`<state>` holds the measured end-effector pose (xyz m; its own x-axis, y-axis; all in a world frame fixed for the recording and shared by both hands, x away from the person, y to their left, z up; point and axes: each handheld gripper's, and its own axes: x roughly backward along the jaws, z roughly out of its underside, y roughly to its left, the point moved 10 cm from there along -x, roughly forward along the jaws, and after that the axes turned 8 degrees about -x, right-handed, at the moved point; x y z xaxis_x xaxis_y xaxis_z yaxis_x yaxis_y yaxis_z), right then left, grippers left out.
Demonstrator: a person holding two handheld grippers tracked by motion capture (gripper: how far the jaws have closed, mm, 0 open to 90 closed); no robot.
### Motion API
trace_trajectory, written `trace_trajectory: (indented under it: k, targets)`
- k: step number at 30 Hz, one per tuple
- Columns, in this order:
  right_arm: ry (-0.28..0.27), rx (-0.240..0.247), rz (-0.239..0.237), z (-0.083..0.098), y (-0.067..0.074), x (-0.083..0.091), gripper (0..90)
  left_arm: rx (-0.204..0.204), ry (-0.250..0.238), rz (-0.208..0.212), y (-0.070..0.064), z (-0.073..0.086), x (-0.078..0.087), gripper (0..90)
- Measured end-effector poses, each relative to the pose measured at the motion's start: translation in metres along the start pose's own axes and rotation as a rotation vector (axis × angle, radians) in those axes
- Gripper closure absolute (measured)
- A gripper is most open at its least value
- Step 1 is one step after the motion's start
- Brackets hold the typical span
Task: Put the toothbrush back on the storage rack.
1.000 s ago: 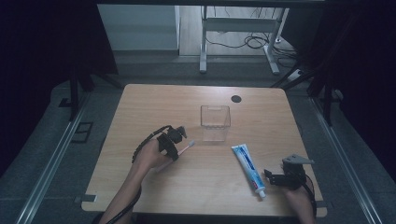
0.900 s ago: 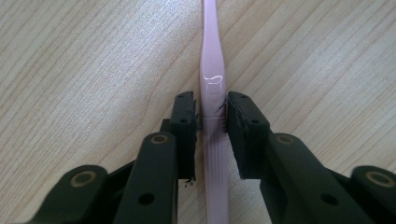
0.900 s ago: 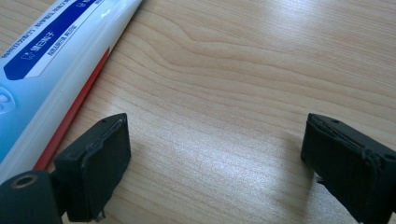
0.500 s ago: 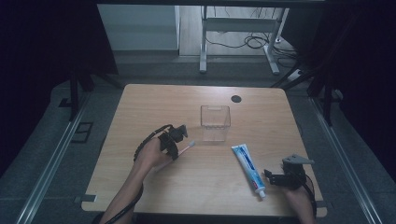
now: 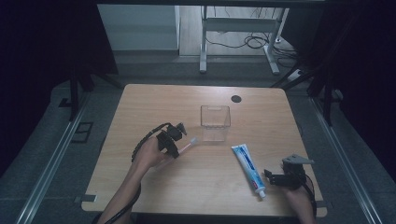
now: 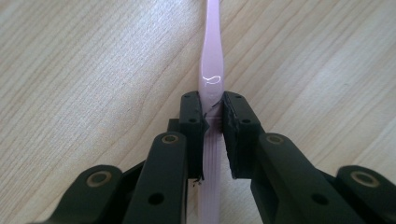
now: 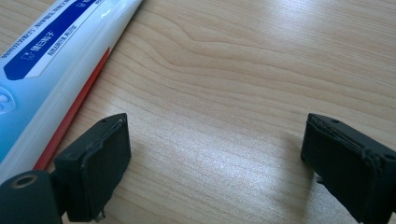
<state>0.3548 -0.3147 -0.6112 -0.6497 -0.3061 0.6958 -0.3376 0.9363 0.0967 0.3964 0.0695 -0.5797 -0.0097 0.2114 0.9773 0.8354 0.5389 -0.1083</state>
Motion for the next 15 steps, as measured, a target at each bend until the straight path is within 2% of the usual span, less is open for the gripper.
trace_trajectory:
  k: [2,10,15]
  targets:
    - [0.0,0.0,0.0,0.0,0.0,0.0,8.0,-0.005,-0.026,-0.006,0.0,-0.001,0.005,78.9]
    - [0.0,0.0,0.0,0.0,0.0,0.0,8.0,-0.014,-0.077,-0.018,-0.003,-0.002,0.016,78.9]
    - [0.0,0.0,0.0,0.0,0.0,0.0,8.0,-0.007,-0.125,-0.026,-0.006,-0.004,0.023,79.0]
